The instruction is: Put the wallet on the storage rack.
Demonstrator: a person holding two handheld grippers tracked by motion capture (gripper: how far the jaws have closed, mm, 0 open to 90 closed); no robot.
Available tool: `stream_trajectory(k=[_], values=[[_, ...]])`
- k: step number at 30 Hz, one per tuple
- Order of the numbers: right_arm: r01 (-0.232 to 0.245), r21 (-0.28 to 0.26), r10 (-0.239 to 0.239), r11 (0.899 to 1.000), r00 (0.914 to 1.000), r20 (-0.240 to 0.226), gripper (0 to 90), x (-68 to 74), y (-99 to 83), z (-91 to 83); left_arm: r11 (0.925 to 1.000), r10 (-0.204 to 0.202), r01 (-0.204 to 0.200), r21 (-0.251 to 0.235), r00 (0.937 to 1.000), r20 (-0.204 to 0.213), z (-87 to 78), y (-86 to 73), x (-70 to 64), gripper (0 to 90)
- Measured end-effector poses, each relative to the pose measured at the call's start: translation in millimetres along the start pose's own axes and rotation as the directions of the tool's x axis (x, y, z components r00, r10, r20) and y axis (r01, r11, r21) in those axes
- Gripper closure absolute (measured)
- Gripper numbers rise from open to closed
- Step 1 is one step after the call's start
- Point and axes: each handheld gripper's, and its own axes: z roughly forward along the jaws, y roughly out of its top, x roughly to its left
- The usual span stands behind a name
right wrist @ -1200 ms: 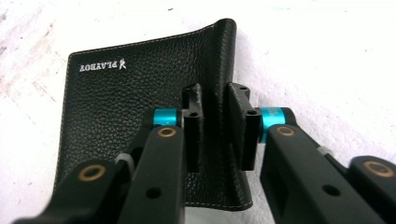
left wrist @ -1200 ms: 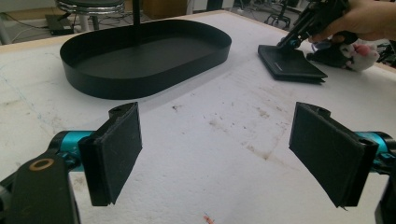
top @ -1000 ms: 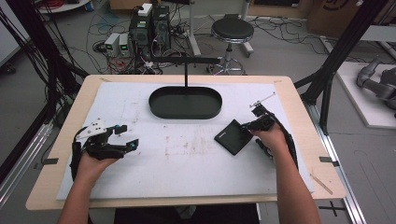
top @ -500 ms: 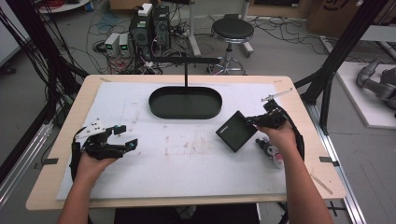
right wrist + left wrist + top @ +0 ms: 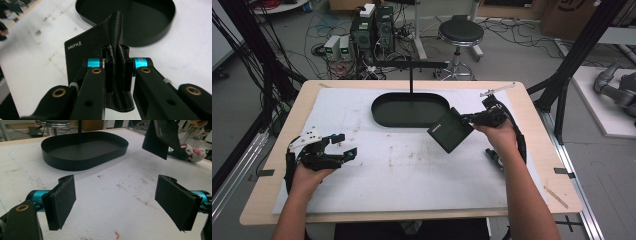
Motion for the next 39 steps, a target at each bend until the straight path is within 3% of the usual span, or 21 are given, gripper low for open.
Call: stream_trajectory(k=[6, 11, 19, 27, 31, 32, 39], values=[[-0.010, -0.017, 0.010, 1.000, 0.9999, -0.009, 86.1, 5.9, 14.1, 18.7, 1.0000, 0.008, -0.008, 0.000, 1.0000, 0.004, -0.5, 1.5, -1.7, 17.0], [-0.028, -0.011, 0.027, 1.000, 0.9985, -0.047, 86.1, 6.8, 32.3, 46.9, 0.9998, 0.010, -0.010, 0.018, 0.9999, 0.013, 3.7, -2.2, -3.2, 17.0], [-0.021, -0.024, 0.020, 0.999, 0.9983, -0.055, 86.0, 10.7, 60.8, 69.3, 0.9998, 0.008, -0.008, 0.019, 0.9999, 0.006, 3.1, -2.5, -1.5, 17.0], [-0.091, -0.073, 0.086, 0.993, 0.9936, -0.074, 86.0, 0.4, 77.4, 99.1, 0.9999, 0.007, -0.007, 0.015, 1.0000, -0.002, 0.2, -2.4, 0.7, 17.0], [-0.105, -0.097, 0.096, 0.990, 0.9913, -0.090, 86.0, -4.5, 82.5, 107.5, 0.9999, 0.005, -0.005, 0.012, 1.0000, -0.004, -0.4, -2.2, 1.4, 17.0], [-0.142, -0.113, 0.129, 0.983, 0.9856, -0.109, 86.0, -7.9, 83.6, 112.8, 0.9999, 0.006, -0.006, 0.016, 1.0000, -0.004, -0.3, -2.6, 2.1, 17.0], [-0.177, -0.147, 0.165, 0.973, 0.9825, -0.086, 85.9, -11.1, 81.5, 133.1, 0.9997, 0.008, -0.008, 0.022, 0.9999, -0.011, 0.1, -3.2, 3.1, 17.0]])
